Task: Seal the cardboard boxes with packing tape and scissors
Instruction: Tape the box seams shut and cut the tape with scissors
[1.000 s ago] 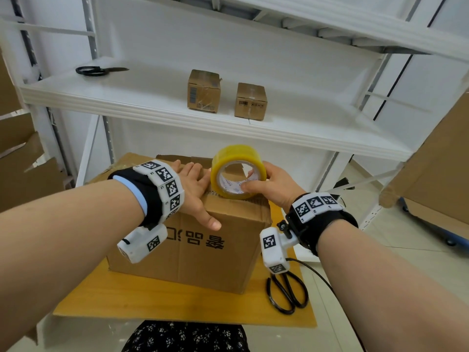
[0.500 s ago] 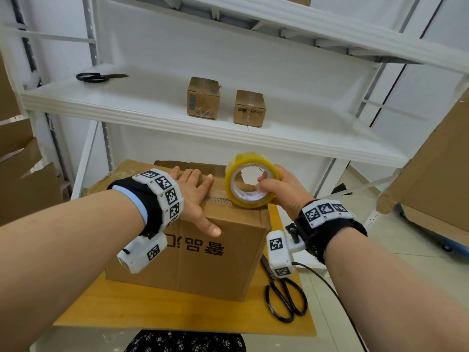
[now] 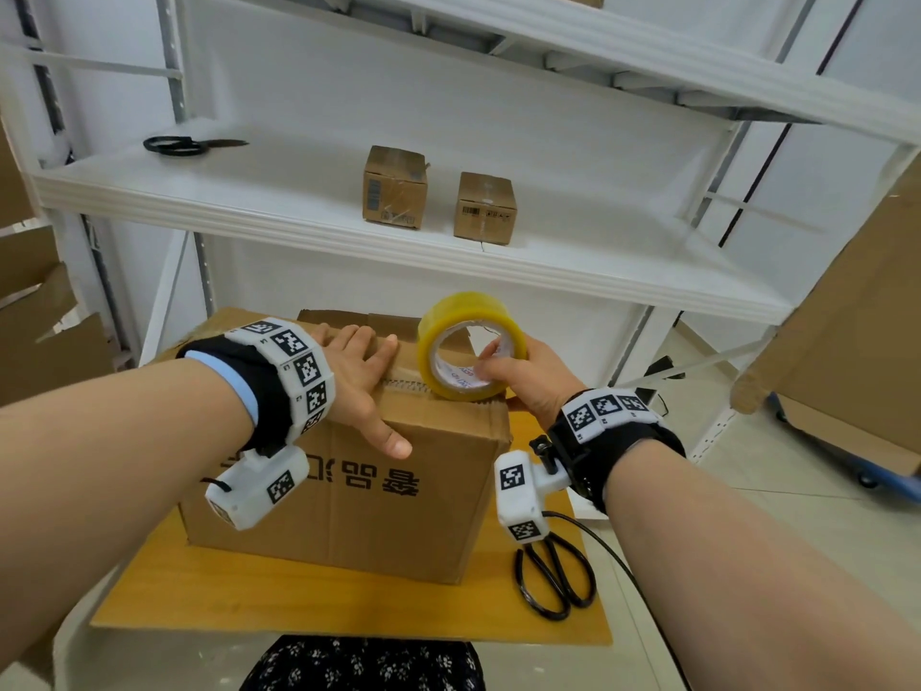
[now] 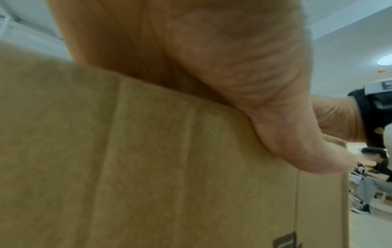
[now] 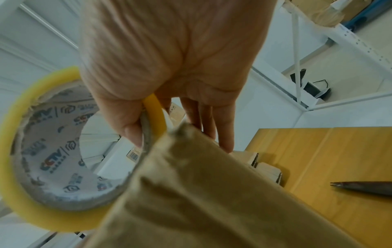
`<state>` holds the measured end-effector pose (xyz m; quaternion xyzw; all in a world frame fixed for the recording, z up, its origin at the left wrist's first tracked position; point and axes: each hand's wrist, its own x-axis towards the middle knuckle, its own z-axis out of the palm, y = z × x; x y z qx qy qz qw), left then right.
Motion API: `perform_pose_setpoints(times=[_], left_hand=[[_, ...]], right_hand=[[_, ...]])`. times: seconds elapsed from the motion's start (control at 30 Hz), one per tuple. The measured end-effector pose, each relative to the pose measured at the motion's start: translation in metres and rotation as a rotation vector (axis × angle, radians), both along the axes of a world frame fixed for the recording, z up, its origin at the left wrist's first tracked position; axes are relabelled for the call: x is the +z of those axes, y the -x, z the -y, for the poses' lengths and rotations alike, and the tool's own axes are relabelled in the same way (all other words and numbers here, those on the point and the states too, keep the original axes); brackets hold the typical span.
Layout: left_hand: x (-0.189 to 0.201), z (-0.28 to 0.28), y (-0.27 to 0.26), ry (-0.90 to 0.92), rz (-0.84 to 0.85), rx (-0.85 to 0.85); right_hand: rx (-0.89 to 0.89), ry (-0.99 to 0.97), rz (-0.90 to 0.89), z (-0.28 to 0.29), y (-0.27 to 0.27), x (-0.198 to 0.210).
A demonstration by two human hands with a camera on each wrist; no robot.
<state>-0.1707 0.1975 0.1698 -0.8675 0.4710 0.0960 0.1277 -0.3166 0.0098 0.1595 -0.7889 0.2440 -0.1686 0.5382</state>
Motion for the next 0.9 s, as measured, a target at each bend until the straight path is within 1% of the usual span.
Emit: perform_pose_setpoints(times=[0.2, 0.43, 0.53, 0.63, 0.9], left_hand=[[0.003, 0.002, 0.003, -0.039, 0.000, -0.018], [0.000, 0.022, 0.022, 0.038, -0.164, -0.076], [-0.002, 0.022, 0.019, 0.055, -0.167, -0.077], [-0.003, 0.022, 0.020, 0.070, -0.169, -0.079], [-0.007, 0.022, 0.019, 0.100, -0.150, -0.078]], right_hand=[[0.024, 0.030, -0.026, 0.001, -0.005, 0.004], [0.063, 0.036, -0.030, -0.001, -0.011, 0.004], [0.120, 0.011, -0.049, 0.000, -0.007, 0.003], [0.138, 0.022, -0.068, 0.002, -0.003, 0.002], [0.072, 0.086, -0.073, 0.006, -0.004, 0.003]])
